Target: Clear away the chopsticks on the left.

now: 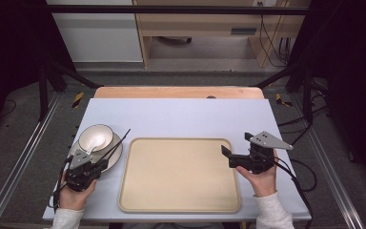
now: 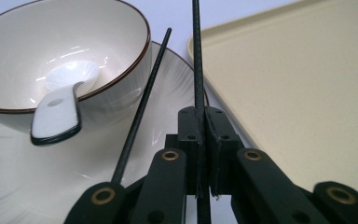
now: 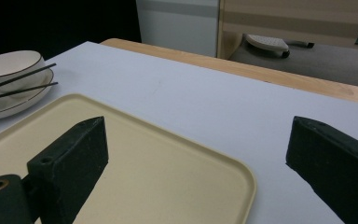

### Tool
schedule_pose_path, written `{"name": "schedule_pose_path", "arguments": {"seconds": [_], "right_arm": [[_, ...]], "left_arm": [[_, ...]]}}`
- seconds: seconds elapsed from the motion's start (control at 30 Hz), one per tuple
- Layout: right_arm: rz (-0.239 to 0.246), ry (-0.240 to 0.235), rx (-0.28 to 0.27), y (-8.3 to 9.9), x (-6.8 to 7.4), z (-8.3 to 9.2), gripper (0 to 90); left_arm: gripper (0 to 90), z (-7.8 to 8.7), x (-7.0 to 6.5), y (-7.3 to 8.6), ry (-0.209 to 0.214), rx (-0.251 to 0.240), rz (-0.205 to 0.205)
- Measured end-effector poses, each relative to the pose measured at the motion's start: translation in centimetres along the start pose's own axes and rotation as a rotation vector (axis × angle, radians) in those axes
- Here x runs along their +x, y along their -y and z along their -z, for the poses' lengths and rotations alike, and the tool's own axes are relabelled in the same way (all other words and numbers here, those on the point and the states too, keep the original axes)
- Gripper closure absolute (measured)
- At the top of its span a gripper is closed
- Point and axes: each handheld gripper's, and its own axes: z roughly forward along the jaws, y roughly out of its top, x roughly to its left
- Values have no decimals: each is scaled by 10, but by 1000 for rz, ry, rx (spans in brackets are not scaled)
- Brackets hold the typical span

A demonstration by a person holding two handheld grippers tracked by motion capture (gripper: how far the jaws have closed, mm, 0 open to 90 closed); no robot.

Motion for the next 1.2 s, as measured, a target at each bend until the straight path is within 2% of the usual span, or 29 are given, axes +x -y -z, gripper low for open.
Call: {"name": "schedule_pose_path", "arguments": {"seconds": [0.2, 0.47, 0.63, 0.67, 0.73, 0.9, 0.97, 1.13, 1.2], "right_arm": [[-2, 0, 0, 0, 0, 0, 58], [-5, 1, 10, 1, 1, -1, 59], [-9, -1, 9, 1, 1, -2, 59], [-4, 0, 10, 1, 1, -2, 59], [-10, -2, 8, 1, 1, -2, 59], [-15, -8, 1, 1, 2, 0, 59], [-10, -5, -7, 0, 1, 2, 58], [-4, 2, -9, -1, 0, 3, 54], [-1, 2, -6, 0, 0, 2, 54]], "left_arm": [[853, 4, -12, -2, -13, -39, 34], [854, 3, -28, -3, -34, -55, 64], [854, 4, -40, -3, -65, -86, 103], [854, 4, -40, -3, -65, -86, 103], [854, 2, -44, -4, -70, -98, 129], [854, 0, -50, -7, -78, -104, 148], [854, -1, -56, -9, -78, -118, 174], [854, -2, -66, -11, -81, -133, 205], [854, -3, -72, -12, -86, -145, 234]]}}
